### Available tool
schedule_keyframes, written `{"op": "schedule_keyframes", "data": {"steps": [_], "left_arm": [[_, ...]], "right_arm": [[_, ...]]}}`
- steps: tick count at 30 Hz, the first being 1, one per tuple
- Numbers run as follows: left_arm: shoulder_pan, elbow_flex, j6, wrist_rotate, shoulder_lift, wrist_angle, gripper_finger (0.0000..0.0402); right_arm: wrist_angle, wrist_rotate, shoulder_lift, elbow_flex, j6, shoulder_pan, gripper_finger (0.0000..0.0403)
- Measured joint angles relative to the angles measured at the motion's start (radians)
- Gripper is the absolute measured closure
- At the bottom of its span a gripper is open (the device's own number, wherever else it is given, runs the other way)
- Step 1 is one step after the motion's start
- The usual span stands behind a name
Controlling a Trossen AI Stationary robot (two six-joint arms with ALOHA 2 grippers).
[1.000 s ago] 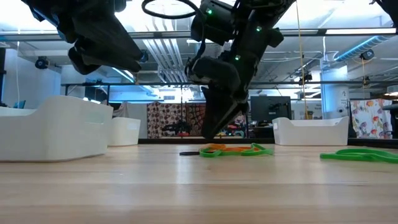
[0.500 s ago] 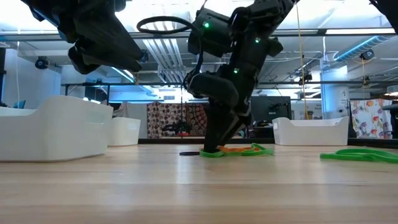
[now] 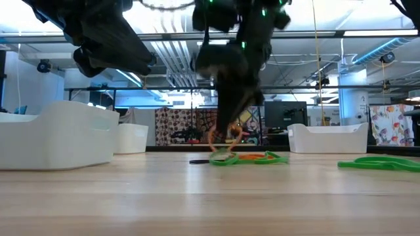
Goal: Sort rubber bands into baskets
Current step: Put the orange rubber band into the top right white bin
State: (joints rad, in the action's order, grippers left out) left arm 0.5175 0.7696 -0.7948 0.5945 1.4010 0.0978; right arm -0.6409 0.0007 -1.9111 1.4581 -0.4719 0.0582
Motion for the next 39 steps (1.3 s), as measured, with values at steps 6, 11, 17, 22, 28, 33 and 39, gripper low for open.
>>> {"op": "schedule_keyframes", "data": {"steps": [6, 11, 17, 22, 28, 33, 39], "left_arm": [[0.000, 0.000, 0.000, 0.002, 0.000, -0.005, 0.0287], [0.000, 0.000, 0.000, 0.002, 0.000, -0.003, 0.0287], [0.000, 0.000, 0.000, 0.002, 0.000, 0.000, 0.0287], [0.000, 0.000, 0.000, 0.002, 0.000, 0.000, 0.0287], [-0.001, 0.000, 0.000, 0.001, 0.000, 0.000, 0.0287], [-0.001, 0.000, -0.026, -0.016, 0.000, 0.000, 0.0287], [0.000, 0.006, -0.054, -0.169, -0.048, 0.004, 0.0287]], "right_arm": [[-0.216, 0.071, 0.047, 0.144, 0.086, -0.019, 0.0392], [-0.378, 0.133, 0.122, 0.169, 0.090, -0.084, 0.0392], [-0.585, 0.304, 0.262, 0.093, 0.063, -0.250, 0.0392], [-0.561, 0.311, 0.394, -0.054, -0.002, -0.469, 0.0392], [-0.467, 0.269, 0.448, -0.191, 0.028, -0.709, 0.0392], [-0.345, 0.270, 0.413, -0.255, 0.054, -0.832, 0.0392], [-0.294, 0.284, 0.348, -0.293, 0.008, -0.914, 0.0364]]}}
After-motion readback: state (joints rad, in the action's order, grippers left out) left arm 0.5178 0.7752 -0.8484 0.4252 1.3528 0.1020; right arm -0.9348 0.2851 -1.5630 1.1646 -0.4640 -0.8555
